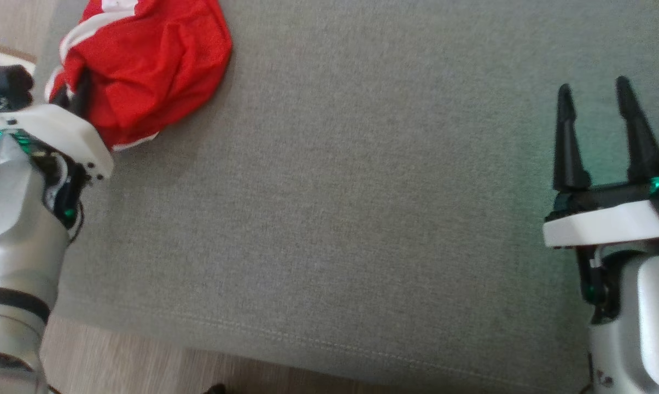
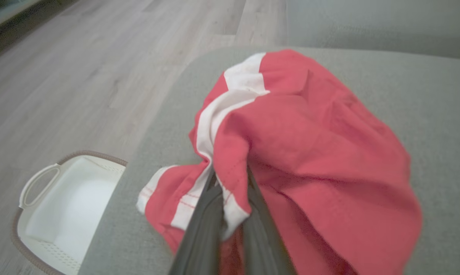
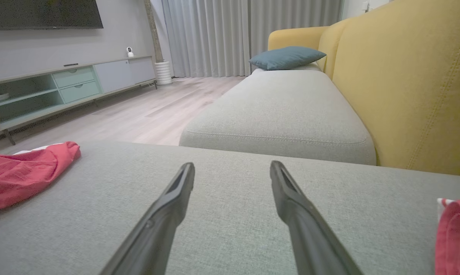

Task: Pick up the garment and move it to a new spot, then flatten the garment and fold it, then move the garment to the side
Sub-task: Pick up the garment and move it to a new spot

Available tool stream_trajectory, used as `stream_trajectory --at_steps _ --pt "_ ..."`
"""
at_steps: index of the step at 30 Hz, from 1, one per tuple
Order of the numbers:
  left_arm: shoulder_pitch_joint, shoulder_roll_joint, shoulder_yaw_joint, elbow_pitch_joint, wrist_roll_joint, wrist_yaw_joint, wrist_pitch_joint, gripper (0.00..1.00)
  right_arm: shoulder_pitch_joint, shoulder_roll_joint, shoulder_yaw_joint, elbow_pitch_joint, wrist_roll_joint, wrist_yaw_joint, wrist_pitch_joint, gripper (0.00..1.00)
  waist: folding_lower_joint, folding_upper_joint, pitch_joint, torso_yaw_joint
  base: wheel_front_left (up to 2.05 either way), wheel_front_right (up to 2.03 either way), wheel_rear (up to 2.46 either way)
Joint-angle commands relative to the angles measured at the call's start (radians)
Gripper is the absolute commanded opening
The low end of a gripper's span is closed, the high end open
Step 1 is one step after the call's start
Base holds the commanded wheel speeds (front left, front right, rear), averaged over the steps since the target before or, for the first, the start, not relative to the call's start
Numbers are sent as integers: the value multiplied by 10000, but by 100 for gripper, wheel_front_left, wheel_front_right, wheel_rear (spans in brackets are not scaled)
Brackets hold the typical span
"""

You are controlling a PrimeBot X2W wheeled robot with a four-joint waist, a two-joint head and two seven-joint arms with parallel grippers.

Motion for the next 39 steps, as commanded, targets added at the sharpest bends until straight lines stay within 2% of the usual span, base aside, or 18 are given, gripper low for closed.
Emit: stream_trajectory --at_steps 1,6,13,22,25,29,35,36,37,39 --pt "-554 679 213 -246 65 16 -191 0 -65 -18 310 -249 105 35 -140 100 -1 0 -443 -181 0 0 0" --pt "-687 818 287 -1334 343 59 -516 0 107 -18 547 448 676 35 -641 100 -1 0 -1363 -564 0 0 0" --pt "-285 740 -53 -3904 1265 563 -527 0 365 -18 657 1246 1349 35 -1247 100 -1 0 -2360 -1253 0 0 0" --pt "423 589 -1431 -5866 2081 666 929 0 94 -18 1151 1732 1978 35 -1726 100 -1 0 -2551 -2830 0 0 0" --pt "552 469 -1972 -6120 2352 605 1490 0 -84 -18 1367 1801 2193 35 -1857 100 -1 0 -2385 -3510 0 0 0" --pt "530 -15 -2477 -6096 2515 604 1908 0 -292 -18 1583 1868 2493 35 -2021 100 -1 0 -2036 -4344 0 0 0" --pt "171 -984 -2884 -5103 2622 745 1931 0 -545 -18 2017 2081 2823 35 -2205 100 -1 0 -1635 -5357 0 0 0" --pt "101 -1151 -2915 -4907 2636 792 1810 45 -566 -18 2055 2116 2870 35 -2226 100 -1 0 -1598 -5467 0 0 0" --pt "47 -1295 -2977 -4695 2673 817 1701 100 -585 -18 2100 2151 2904 35 -2244 100 -1 0 -1577 -5562 0 0 0" --pt "18 -1447 -3041 -4465 2675 808 1636 100 -595 -18 2129 2188 2925 35 -2259 100 -1 0 -1573 -5631 0 0 0"
